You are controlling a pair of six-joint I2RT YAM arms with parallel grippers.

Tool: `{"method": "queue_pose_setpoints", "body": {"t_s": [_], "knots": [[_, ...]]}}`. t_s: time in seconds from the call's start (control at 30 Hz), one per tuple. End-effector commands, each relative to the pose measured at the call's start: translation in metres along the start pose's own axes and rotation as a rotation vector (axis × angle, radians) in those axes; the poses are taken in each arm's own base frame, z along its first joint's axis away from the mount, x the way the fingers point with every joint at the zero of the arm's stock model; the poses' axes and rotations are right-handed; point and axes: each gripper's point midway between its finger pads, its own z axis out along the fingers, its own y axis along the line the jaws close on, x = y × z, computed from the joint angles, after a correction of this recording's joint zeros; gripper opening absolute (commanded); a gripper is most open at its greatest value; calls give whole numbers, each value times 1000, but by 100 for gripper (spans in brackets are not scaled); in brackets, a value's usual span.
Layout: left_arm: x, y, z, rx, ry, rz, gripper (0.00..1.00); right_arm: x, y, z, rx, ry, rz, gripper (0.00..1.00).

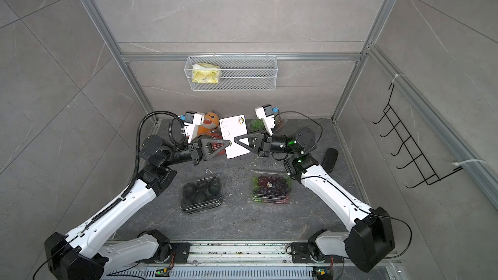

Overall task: Label fruit boxes
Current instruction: Adjust the label sticker.

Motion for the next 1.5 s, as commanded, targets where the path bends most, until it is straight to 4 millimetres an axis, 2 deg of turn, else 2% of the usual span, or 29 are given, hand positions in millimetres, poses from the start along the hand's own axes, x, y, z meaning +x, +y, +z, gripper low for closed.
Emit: {"method": "queue_pose_setpoints", "body": {"t_s": [0.0,0.07,0.17,0.37,0.53,0.87,1.17,1.33,1.4,1.47], "knots": [[-7,-17,-2,43,-7,53,0,2,8,-1,-28,11,-25,9],[-8,-17,-2,42,-8,51,0,3,7,0,-29,16,-21,9],[-8,-15,-2,39,-9,49,0,4,7,2,-37,23,-16,2],[-8,-16,-1,51,-12,46,0,9,7,9,-47,44,-13,0],[-11,-20,0,89,-30,38,0,9,6,11,-40,44,-5,0],[-9,-11,3,92,-31,15,0,10,11,15,-60,49,-14,0],[-10,-10,6,120,-37,-4,0,13,3,18,-47,55,-18,0],[-5,-9,2,87,-14,5,0,13,6,17,-38,58,-28,0],[-3,-6,-3,36,-4,21,16,15,7,14,-20,64,-40,0],[-3,-4,-11,-17,0,37,37,16,8,11,5,69,-57,0]]}}
